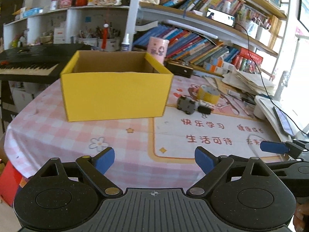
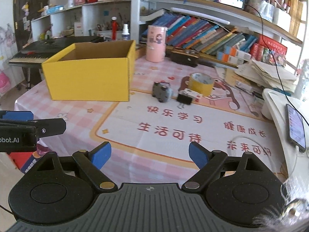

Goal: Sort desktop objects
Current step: 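Move both tools toward the grey toy car and black binder clip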

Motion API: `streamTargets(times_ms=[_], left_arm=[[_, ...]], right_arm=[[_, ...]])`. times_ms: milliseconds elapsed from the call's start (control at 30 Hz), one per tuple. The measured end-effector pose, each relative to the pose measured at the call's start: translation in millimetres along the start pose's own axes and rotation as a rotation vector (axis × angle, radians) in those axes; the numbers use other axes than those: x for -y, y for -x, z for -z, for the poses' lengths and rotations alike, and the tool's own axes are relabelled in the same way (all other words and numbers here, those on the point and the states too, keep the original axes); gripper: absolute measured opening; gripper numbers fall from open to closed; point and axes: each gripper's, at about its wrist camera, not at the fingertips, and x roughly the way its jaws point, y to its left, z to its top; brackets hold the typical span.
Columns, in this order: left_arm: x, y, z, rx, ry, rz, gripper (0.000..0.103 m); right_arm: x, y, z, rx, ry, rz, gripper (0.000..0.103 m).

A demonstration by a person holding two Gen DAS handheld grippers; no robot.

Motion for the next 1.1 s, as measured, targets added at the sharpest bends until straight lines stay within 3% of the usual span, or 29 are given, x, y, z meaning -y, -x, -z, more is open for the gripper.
streamTargets(times_ms=[767,1100], left_arm=[[72.6,-86.7,-36.4,-0.075,-0.068,0.075,0.092],[103.0,-127.9,-57.4,-0.08,-0.064,0.062,0.092]], right_arm=[[96.6,-48.3,-22.4,-0.074,-0.073,0.057,0.087],[144.5,-78.6,-41.5,-0.08,-0.077,0.047,0.087]])
